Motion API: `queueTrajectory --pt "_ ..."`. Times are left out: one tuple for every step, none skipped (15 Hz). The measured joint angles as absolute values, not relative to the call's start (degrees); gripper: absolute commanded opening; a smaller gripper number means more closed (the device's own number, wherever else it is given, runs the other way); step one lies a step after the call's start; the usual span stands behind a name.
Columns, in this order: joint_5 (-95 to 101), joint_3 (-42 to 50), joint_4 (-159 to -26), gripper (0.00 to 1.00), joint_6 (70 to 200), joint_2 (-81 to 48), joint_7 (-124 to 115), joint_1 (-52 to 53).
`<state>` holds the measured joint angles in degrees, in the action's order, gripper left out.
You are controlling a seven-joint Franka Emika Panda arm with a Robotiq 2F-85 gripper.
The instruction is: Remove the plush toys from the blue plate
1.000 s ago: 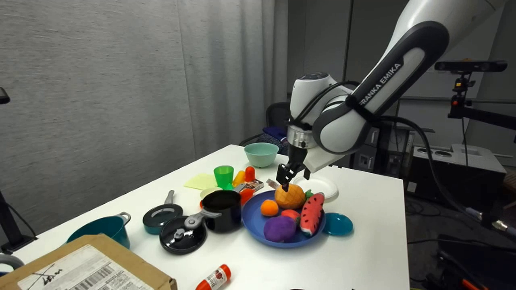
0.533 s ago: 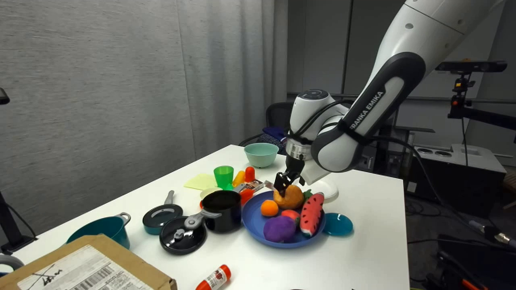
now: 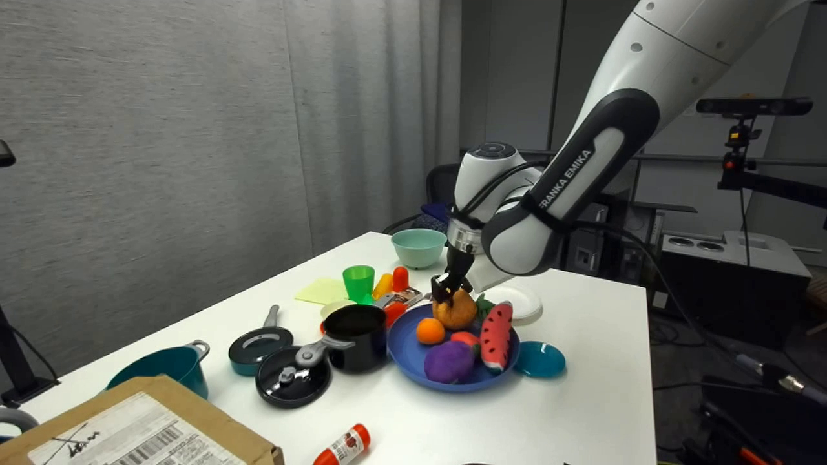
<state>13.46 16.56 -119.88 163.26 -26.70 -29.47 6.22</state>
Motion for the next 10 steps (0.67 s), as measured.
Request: queueTrajectory --pt "12.1 16.8 -119.3 0.02 163.1 -26.5 -29.4 6.0" --pt "10.1 16.8 -118.7 0.03 162.5 -26.1 -29.2 5.4" --pt "8.2 16.7 -118.0 0.04 161.6 -25.6 -28.9 4.7" --pt "6.2 16.5 -117.3 0.02 160.2 -24.8 -28.3 3.6" --pt "4.2 16.1 -116.7 0.02 158.5 -23.9 -27.4 2.3" --pt "2.4 15.8 -116.2 0.03 156.6 -22.8 -26.8 1.0" --pt "1.6 16.0 -115.6 0.04 154.5 -21.8 -26.7 -0.2" --pt "1.6 16.5 -115.0 0.04 152.4 -21.0 -26.8 -1.1" --pt "1.9 17.5 -114.5 0.04 150.2 -20.3 -27.2 -1.7" --pt "2.5 18.9 -114.1 0.04 148.1 -20.0 -28.0 -2.2"
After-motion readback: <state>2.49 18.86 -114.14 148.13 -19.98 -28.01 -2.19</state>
